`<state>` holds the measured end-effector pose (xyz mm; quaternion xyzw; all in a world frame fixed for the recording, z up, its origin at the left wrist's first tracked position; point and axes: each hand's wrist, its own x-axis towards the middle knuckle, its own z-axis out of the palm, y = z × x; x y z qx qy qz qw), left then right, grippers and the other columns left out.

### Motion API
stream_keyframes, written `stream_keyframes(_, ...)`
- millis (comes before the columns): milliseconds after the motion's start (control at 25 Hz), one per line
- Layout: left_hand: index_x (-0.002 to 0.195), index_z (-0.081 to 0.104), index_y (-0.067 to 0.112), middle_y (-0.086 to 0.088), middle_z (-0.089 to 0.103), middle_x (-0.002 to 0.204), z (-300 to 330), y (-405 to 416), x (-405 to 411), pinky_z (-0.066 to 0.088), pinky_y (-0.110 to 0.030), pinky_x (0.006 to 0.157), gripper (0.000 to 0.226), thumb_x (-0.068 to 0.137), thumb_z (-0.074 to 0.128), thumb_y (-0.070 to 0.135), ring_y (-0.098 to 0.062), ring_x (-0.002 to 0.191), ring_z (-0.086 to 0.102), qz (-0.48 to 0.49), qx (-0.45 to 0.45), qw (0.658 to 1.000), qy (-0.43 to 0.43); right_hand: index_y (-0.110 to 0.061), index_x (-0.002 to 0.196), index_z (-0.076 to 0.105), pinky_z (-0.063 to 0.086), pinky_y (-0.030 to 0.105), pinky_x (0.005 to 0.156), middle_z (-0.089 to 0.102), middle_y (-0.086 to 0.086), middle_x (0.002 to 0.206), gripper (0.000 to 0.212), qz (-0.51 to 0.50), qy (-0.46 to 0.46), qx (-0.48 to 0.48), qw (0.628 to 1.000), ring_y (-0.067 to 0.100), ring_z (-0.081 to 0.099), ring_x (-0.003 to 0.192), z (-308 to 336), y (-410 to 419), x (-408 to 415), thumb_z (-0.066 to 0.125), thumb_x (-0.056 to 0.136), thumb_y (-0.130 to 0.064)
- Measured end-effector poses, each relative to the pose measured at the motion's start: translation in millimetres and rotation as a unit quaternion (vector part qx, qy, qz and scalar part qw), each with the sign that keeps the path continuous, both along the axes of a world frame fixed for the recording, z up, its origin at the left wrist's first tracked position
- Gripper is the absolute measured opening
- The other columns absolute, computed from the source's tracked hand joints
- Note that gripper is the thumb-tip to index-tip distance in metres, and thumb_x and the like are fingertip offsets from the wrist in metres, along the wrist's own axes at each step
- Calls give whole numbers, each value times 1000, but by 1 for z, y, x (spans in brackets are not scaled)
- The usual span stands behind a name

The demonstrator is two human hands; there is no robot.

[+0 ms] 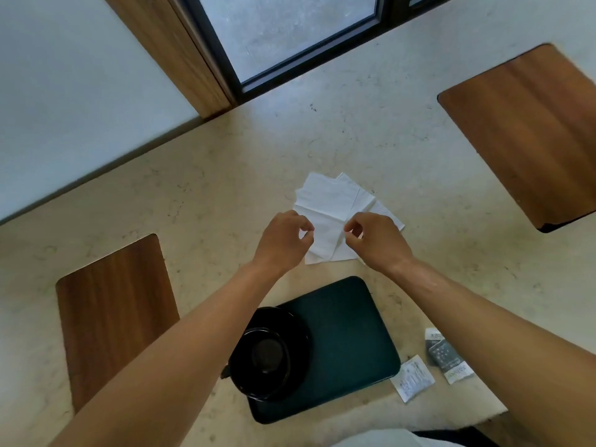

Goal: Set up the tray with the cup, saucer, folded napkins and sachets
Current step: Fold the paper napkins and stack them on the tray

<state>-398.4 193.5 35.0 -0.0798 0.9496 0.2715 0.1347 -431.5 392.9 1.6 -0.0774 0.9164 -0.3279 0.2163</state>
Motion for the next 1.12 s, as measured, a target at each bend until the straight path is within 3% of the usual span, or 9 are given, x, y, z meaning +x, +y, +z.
stream_keyframes(120, 104, 77, 16, -1, 69, 102, -14, -3, -19, 40, -25, 83, 15, 92, 70, 17, -20, 101, 56, -37, -15, 999, 26, -17, 106, 71, 52, 28, 75, 66, -1, 100, 14, -3, 46, 13, 999, 14, 62, 86, -12, -9, -9, 67, 94, -24)
stream_keyframes(240, 104, 78, 15, -5, 67, 100, -24, -3, -35, 48, -36, 86, 17, 88, 75, 13, -26, 100, 56, -93, -26, 993, 71, -14, 111, 71, 53, 29, 79, 64, 4, 110, 21, -6, 82, 27, 996, 18, 62, 95, -23, -17, -15, 69, 93, -25)
stream_keyframes(440, 107, 79, 20, -4, 66, 111, -40, 0, -51, 49, -43, 93, 20, 87, 78, 17, -28, 109, 56, -154, -64, 982, 90, -12, 112, 71, 55, 31, 79, 65, 8, 110, 28, -5, 107, 35, 994, 22, 59, 96, -32, -23, -21, 73, 91, -31)
stream_keyframes(920, 94, 81, 16, -3, 69, 104, -51, 3, -57, 45, -36, 87, 8, 88, 77, 18, -24, 103, 56, -116, -56, 989, 72, -10, 99, 74, 52, 25, 72, 68, 8, 98, 16, 1, 117, 25, 993, 18, 63, 81, -34, -27, -24, 70, 94, -25)
stream_keyframes(1120, 94, 80, 17, -4, 69, 108, -45, 4, -55, 46, -37, 90, 8, 88, 76, 20, -24, 104, 56, -116, -69, 988, 80, -12, 106, 72, 54, 31, 82, 66, 8, 105, 25, -7, 142, 24, 990, 20, 59, 93, -37, -26, -22, 74, 90, -30)
